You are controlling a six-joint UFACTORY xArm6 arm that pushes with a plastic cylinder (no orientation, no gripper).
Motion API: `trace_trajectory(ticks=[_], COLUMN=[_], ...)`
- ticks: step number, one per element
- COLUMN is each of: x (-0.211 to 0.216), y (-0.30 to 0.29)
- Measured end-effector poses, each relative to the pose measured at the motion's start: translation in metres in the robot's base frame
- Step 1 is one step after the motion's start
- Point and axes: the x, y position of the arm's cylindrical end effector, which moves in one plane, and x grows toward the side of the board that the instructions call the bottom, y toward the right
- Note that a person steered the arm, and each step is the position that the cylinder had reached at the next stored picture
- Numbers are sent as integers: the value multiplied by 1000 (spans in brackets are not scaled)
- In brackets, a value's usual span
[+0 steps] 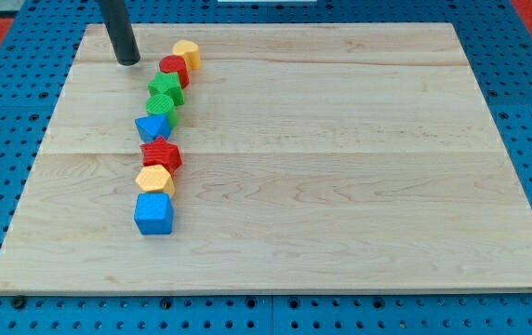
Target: Push the green blocks towards the right side of the board
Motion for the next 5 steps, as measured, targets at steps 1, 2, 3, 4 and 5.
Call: trace_trajectory(ticks=[1,2,3,4,5], x=[0,0,10,32,36], y=[0,0,-4,-4,-5])
